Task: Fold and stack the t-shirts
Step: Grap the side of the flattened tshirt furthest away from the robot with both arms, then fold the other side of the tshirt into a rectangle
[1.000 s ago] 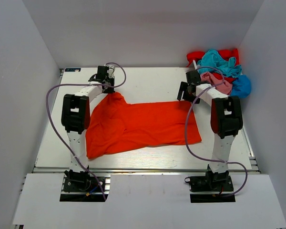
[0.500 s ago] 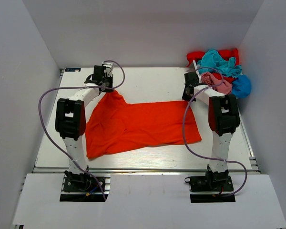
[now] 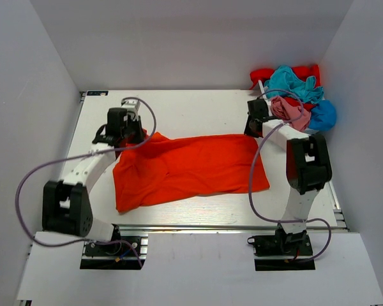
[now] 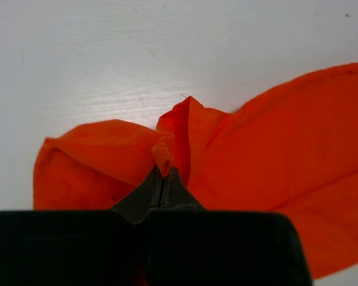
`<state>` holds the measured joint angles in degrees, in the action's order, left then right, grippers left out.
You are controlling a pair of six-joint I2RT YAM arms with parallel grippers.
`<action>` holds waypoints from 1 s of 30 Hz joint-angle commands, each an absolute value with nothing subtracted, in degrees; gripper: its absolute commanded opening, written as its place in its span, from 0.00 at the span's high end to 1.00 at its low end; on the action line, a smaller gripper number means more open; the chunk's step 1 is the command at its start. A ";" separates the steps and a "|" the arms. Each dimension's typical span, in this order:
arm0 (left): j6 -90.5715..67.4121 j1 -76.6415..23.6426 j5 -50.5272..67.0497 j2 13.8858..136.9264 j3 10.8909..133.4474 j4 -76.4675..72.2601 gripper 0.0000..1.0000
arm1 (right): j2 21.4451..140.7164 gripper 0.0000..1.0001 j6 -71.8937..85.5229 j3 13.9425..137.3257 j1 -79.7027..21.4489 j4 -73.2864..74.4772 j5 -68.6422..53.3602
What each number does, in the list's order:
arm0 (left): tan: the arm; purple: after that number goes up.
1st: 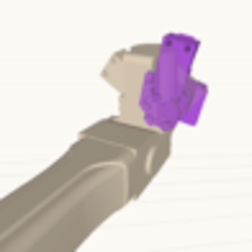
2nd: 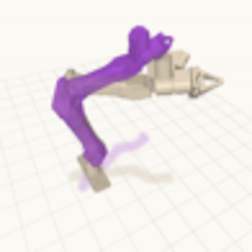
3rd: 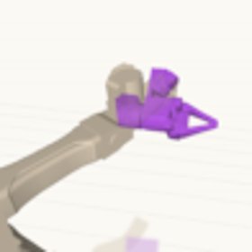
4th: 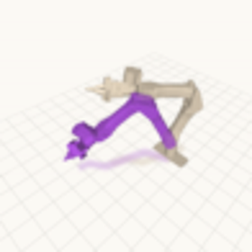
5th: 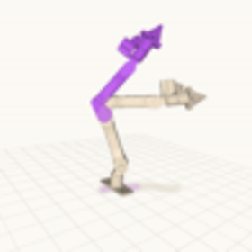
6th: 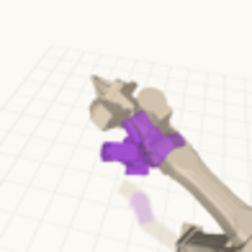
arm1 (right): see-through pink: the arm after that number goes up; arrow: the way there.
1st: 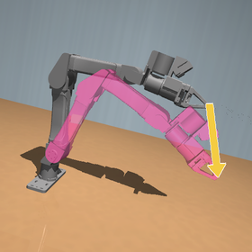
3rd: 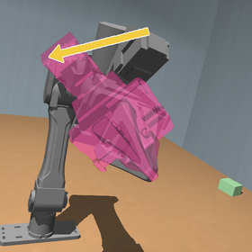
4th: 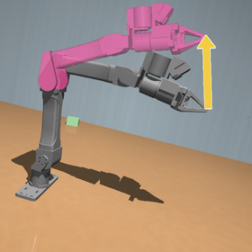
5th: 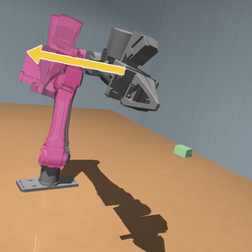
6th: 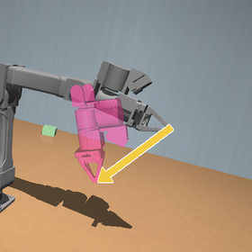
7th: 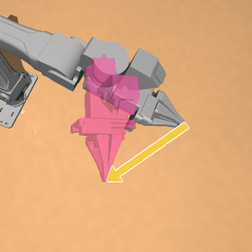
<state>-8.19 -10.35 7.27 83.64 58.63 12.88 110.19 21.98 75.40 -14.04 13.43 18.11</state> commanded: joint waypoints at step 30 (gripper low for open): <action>-35.07 -10.63 17.14 36.74 20.04 30.41 1.00 | 88.07 1.00 22.06 58.71 -13.45 11.87 16.70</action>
<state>-33.32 -10.48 15.99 38.28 20.18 30.02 90.04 21.54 59.59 -13.87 12.97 16.97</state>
